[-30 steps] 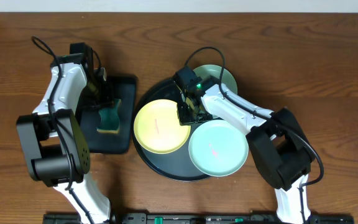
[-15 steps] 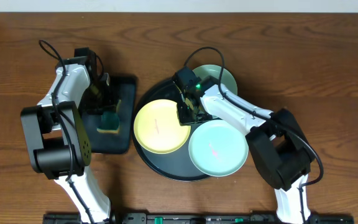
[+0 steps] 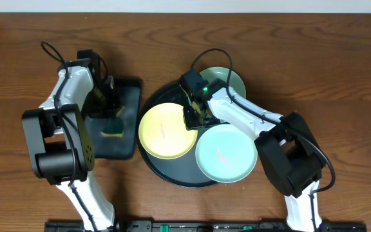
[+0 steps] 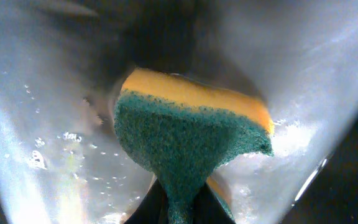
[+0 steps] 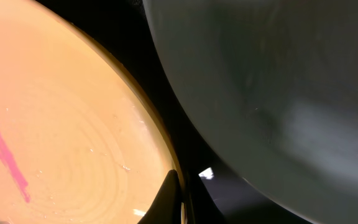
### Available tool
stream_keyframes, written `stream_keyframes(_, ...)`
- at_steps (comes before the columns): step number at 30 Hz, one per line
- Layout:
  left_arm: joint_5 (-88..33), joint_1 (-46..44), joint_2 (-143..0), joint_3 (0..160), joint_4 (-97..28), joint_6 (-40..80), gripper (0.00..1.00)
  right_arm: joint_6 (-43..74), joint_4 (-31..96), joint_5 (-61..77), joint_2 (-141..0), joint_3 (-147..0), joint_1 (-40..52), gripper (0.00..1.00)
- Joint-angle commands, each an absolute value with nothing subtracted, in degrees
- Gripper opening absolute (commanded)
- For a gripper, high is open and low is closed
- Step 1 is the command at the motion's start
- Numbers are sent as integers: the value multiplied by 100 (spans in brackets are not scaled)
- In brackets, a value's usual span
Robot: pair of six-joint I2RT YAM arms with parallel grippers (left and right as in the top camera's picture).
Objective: Clean dirty plates on tray and stack at the side
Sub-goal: 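Lower the left gripper to the green sponge and grasp it, then carry the sponge with the left gripper onto the yellow plate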
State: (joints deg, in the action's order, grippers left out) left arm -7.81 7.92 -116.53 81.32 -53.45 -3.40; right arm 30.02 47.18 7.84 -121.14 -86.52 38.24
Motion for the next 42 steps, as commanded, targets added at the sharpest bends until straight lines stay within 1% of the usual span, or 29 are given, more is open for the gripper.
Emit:
stream_keyframes(1, -840, 794, -11605, 8565, -5725, -246, 7, 3037, 4689, 642, -12226, -8715, 3909, 1)
stream_keyframes(6, -840, 790, -11118, 9041, -6198, -137, 7, 3039, 4683, 642, -12226, -8715, 3903, 1)
stream_keyframes(14, -829, 790, -10269, 9056, -6523, 322, 8, 3035, 4670, 617, -12226, -8715, 3898, 1)
stream_keyframes(22, -764, 773, -10103, 9011, -6667, 722, 7, 2995, 4683, 626, -12226, -8715, 3894, 1)
stream_keyframes(26, -766, 558, -10101, 8936, -6720, 727, 7, 2998, 4718, 655, -12226, -8715, 3874, 1)
stream_keyframes(31, -768, -80, -10101, 8724, -6536, 1033, 7, 2998, 4709, 672, -12226, -8715, 3865, 1)
stream_keyframes(36, -698, -781, -10101, 8141, -5940, 1514, 7, 2998, 4722, 670, -12226, -8715, 3865, 1)
stream_keyframes(42, -709, -1157, -10103, 7205, -5074, 2099, 8, 2995, 4737, 670, -12226, -8715, 3865, 1)
